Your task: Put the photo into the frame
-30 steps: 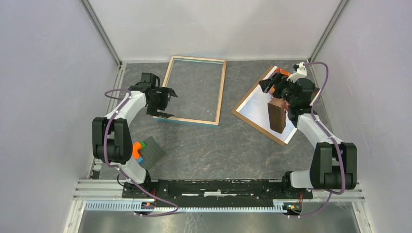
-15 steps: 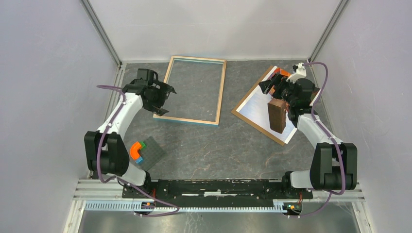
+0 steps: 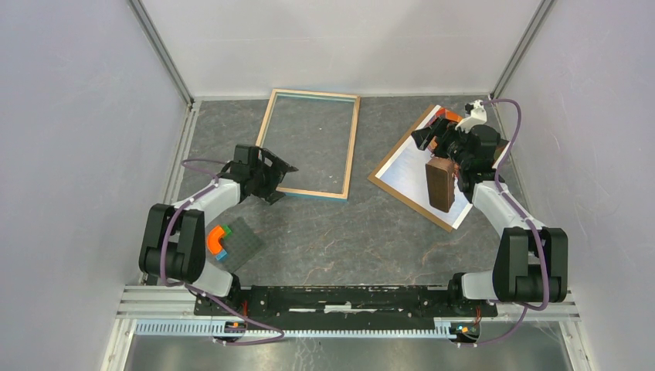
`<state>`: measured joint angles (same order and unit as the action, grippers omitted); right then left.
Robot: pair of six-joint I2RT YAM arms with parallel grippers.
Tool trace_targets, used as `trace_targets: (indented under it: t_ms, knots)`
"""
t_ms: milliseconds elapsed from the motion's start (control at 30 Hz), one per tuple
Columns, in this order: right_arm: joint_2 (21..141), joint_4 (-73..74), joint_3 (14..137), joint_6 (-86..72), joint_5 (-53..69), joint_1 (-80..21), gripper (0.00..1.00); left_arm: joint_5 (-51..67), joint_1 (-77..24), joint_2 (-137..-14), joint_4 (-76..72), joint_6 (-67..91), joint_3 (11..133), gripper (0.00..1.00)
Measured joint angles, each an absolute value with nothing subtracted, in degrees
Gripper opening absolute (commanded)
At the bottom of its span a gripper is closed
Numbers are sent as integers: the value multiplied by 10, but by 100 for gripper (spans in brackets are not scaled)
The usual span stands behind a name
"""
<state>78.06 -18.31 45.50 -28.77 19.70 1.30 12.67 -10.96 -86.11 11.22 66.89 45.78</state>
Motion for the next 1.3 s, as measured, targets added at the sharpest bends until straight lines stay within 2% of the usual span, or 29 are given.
trace_targets:
  t_ms: [367, 967, 1300]
  knots:
    - [781, -183, 455, -288, 197, 13, 98, 138, -110, -897, 3, 670, 458, 97]
    - [786, -183, 455, -288, 203, 13, 98, 141, -110, -922, -31, 679, 458, 99]
    - [786, -184, 455, -288, 205, 13, 98, 141, -110, -889, -15, 679, 455, 99]
